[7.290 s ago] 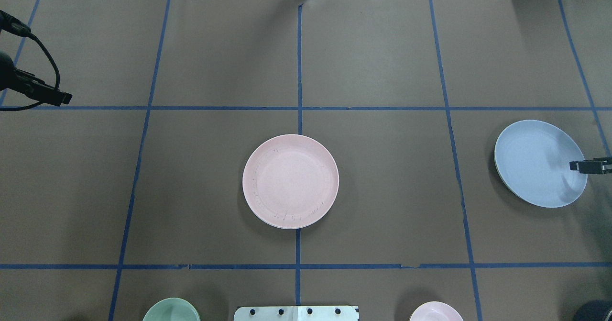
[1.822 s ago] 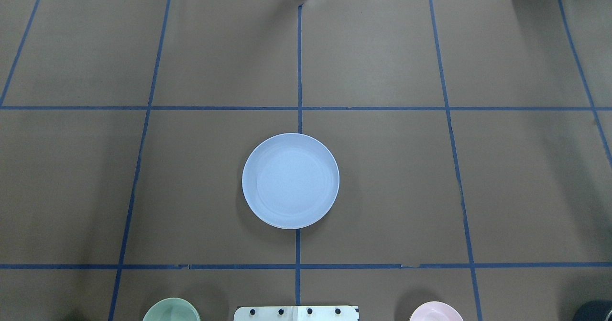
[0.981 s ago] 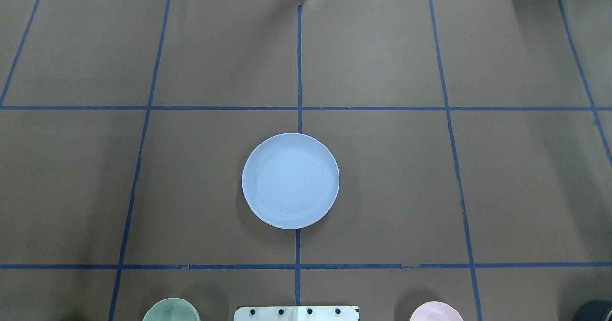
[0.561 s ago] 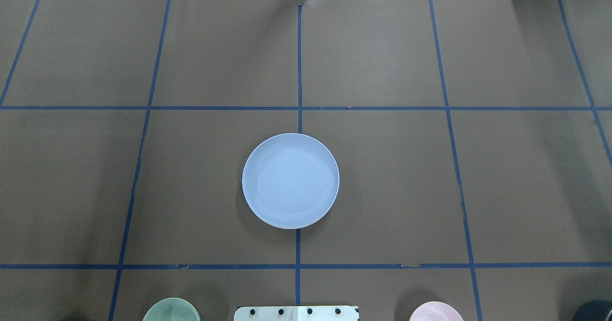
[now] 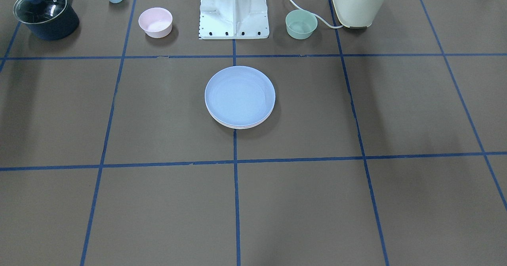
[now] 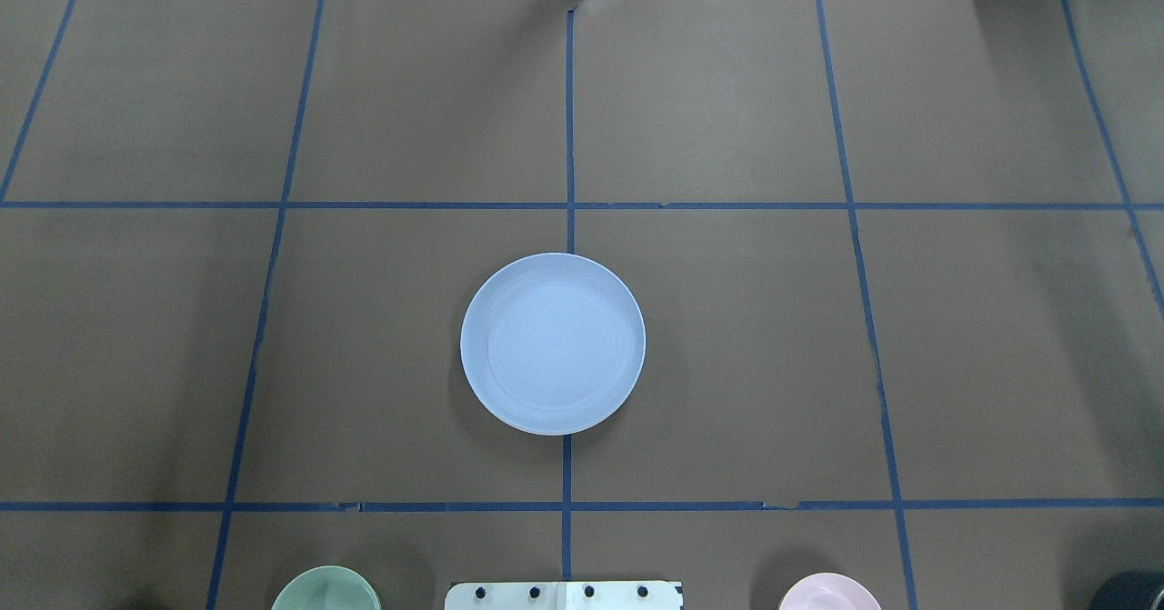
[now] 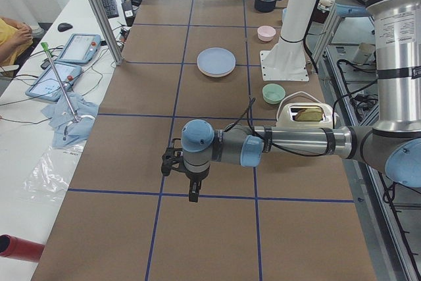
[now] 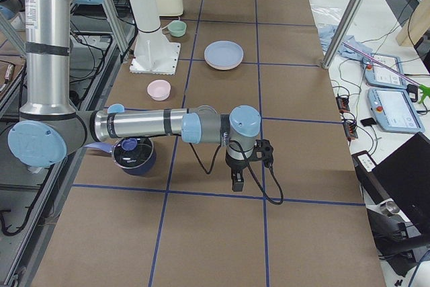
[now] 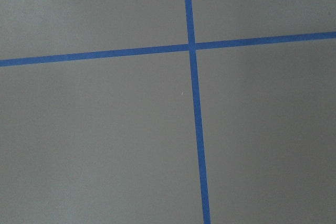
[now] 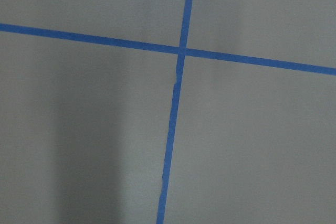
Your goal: Stack three plates with pink and blue
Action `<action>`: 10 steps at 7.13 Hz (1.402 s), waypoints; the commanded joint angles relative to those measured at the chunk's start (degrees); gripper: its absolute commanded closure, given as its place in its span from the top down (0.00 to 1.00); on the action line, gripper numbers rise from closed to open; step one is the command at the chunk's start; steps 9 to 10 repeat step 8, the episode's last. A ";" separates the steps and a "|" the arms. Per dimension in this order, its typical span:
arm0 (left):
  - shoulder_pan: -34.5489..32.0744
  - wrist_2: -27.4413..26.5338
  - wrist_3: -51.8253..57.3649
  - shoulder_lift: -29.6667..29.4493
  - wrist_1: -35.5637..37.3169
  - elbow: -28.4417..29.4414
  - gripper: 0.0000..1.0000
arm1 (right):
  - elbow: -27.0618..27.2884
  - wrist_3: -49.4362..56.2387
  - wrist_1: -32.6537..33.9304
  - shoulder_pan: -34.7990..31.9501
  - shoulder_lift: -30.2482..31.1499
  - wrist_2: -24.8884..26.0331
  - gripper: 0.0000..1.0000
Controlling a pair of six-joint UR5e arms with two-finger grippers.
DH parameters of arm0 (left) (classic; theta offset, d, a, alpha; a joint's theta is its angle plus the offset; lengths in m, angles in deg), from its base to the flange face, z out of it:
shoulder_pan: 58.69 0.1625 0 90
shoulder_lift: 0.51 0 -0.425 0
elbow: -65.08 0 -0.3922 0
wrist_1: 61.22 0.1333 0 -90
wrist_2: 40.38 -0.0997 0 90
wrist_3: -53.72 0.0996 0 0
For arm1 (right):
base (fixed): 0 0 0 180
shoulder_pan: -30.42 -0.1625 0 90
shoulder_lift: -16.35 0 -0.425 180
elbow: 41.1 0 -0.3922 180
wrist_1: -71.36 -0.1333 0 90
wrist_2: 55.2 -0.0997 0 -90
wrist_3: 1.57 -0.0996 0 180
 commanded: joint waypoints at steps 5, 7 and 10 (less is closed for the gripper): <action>0.00 -0.01 -0.03 0.00 0.00 0.01 1.00 | 0.00 0.03 0.00 0.07 0.39 0.00 1.00; 0.00 -0.01 -0.03 0.00 0.09 0.01 1.00 | 0.00 0.03 0.00 -0.01 0.48 0.00 1.00; 0.00 -0.10 -0.03 0.00 0.09 0.01 1.00 | 0.00 0.03 0.00 0.07 0.66 0.00 1.00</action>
